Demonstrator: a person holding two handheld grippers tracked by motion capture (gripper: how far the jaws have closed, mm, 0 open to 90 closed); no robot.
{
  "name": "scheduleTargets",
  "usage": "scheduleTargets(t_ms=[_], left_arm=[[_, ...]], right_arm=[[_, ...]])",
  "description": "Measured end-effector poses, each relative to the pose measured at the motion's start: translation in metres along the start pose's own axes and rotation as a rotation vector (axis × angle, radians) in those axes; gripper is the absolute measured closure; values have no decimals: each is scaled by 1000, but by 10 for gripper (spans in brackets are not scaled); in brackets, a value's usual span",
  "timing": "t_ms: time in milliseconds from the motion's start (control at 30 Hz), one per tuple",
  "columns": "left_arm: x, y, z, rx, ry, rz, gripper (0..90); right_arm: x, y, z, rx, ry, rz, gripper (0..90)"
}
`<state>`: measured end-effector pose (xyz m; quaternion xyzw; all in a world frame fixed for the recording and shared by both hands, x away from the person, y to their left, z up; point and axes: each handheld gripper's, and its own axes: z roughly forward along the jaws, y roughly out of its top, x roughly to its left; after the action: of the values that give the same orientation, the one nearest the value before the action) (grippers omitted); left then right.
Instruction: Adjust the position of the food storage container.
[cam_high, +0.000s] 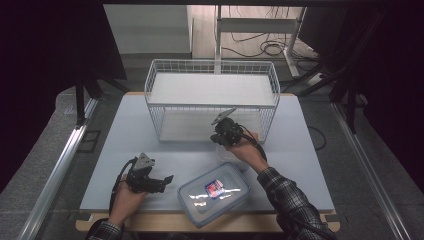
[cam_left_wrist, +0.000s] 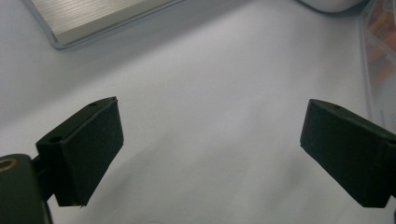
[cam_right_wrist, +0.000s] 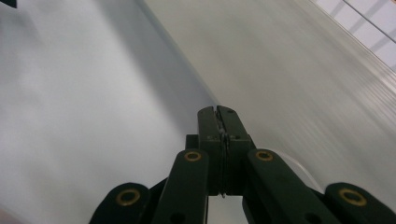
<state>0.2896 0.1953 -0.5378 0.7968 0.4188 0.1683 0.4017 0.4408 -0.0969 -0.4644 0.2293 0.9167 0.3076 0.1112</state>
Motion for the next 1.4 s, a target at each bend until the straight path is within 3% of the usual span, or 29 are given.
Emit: scheduleTargets(t_ms=[300, 500, 633, 767, 1100, 1300, 1400], left_arm=[[-1, 0, 1, 5, -2, -1, 58], [-1, 0, 2, 10, -2, 3, 58], [-1, 0, 1, 9, -2, 1, 60], [-1, 0, 1, 12, -5, -1, 62], [-4, 3, -1, -8, -25, -19, 72], [-6, 5, -1, 33, -14, 1, 73], [-7, 7, -5, 36, -45, -9, 72]], right_arm=[[-10, -31, -23, -19, -11, 67, 866], [-4, -43, -28, -16, -10, 68, 865], [0, -51, -34, -4, -39, 59, 865], [-6, -64, -44, -8, -68, 78, 865], [-27, -107, -76, -43, -124, 177, 858], [-36, -133, -96, -57, -162, 211, 856], [-39, -141, -103, -60, -175, 232, 856]])
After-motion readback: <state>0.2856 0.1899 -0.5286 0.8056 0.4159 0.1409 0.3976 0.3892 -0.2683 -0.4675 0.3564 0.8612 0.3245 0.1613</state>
